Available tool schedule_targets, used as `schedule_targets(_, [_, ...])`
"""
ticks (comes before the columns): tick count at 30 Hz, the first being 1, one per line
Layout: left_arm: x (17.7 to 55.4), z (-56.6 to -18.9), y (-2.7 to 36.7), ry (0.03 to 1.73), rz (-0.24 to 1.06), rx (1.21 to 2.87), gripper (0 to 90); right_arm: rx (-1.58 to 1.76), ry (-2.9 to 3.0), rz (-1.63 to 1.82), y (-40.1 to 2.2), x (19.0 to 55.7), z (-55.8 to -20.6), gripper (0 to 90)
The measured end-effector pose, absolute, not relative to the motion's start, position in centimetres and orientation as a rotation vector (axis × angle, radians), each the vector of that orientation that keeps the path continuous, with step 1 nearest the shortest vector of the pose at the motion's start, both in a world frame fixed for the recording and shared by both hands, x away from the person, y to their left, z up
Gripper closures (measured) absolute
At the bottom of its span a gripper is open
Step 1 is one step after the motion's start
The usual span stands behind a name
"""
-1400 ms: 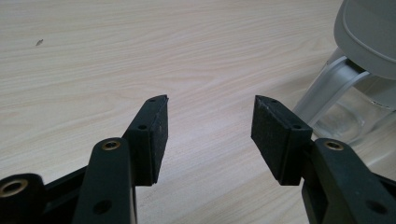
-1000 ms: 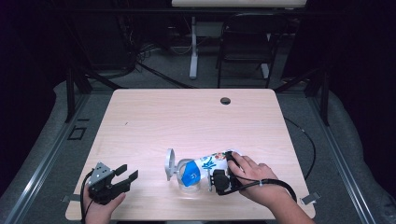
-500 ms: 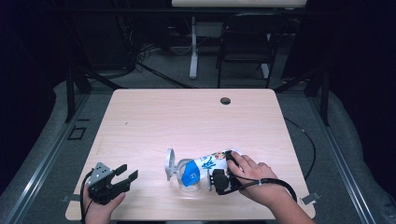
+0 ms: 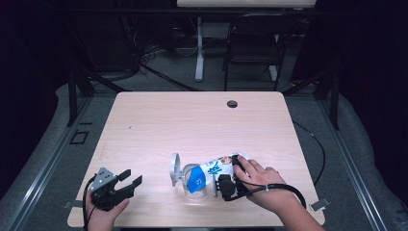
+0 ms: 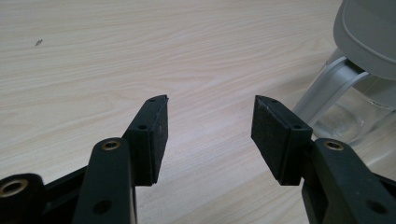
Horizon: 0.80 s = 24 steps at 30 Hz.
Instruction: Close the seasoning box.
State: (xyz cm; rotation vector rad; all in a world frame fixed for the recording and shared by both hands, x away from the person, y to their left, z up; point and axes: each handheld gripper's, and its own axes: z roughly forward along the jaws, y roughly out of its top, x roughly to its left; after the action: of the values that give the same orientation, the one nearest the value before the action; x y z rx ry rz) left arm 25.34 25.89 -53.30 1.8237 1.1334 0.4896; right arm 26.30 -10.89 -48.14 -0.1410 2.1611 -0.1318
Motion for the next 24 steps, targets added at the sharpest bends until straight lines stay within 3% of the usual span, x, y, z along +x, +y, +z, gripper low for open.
schedule_targets(24, [25.33,-53.34,25.87,1.134,0.496,1.815,46.6,-0.167,2.149,-0.158,-10.66,26.29,-48.00,55.1])
